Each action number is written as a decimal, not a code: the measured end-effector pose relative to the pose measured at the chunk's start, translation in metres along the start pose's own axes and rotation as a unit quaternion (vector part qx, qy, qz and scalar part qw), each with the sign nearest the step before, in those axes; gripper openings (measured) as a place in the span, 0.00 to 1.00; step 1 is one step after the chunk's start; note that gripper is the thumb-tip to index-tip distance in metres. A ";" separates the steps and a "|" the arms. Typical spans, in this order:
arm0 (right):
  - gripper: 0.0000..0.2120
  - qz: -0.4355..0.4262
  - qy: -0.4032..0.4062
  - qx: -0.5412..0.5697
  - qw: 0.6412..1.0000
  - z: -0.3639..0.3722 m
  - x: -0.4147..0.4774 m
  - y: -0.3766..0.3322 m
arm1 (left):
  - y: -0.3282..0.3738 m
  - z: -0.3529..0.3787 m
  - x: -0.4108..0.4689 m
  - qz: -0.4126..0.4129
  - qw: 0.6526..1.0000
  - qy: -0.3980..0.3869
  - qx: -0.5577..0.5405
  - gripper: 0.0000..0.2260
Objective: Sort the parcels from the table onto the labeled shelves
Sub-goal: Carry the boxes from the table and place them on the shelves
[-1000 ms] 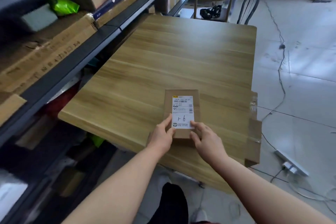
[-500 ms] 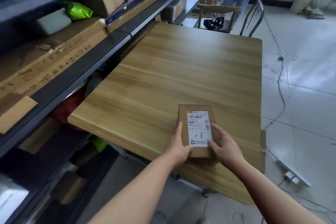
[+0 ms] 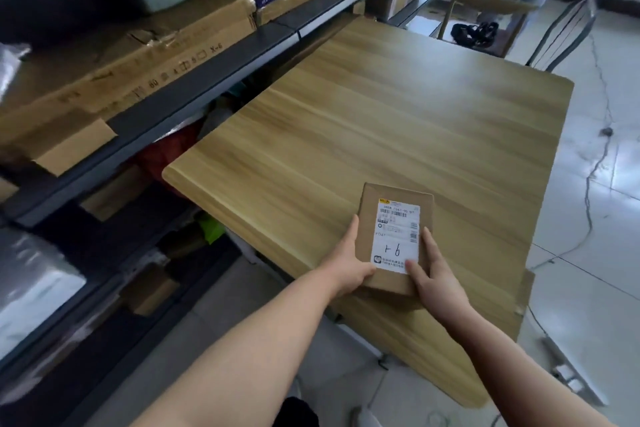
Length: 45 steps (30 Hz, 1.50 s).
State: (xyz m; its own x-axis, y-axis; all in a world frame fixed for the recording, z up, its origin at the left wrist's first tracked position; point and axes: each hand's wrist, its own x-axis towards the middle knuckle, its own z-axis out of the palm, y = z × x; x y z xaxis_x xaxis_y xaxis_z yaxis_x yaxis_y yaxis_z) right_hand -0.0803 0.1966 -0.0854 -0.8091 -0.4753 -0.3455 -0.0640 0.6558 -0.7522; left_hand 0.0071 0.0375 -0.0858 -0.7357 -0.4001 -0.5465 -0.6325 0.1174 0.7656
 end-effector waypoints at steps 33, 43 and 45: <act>0.35 -0.484 -0.484 -0.184 0.705 0.282 -0.380 -0.174 | -0.244 -0.042 -0.535 -0.155 0.722 0.601 -0.306 0.42; 0.36 -0.547 -0.559 -0.145 0.606 0.376 -0.583 -0.192 | -0.333 -0.034 -0.728 -0.182 0.622 0.695 -0.312 0.43; 0.36 -0.553 -0.574 -0.136 0.589 0.390 -0.620 -0.195 | -0.348 -0.032 -0.761 -0.196 0.601 0.711 -0.309 0.43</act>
State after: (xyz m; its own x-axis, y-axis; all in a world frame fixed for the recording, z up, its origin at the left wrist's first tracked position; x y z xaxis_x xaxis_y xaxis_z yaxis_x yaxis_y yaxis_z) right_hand 0.6619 0.1344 0.0566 0.7327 -0.6806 0.0013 -0.3989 -0.4310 -0.8094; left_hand 0.7949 0.2724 0.0747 0.6689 -0.7105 -0.2186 -0.1565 -0.4220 0.8930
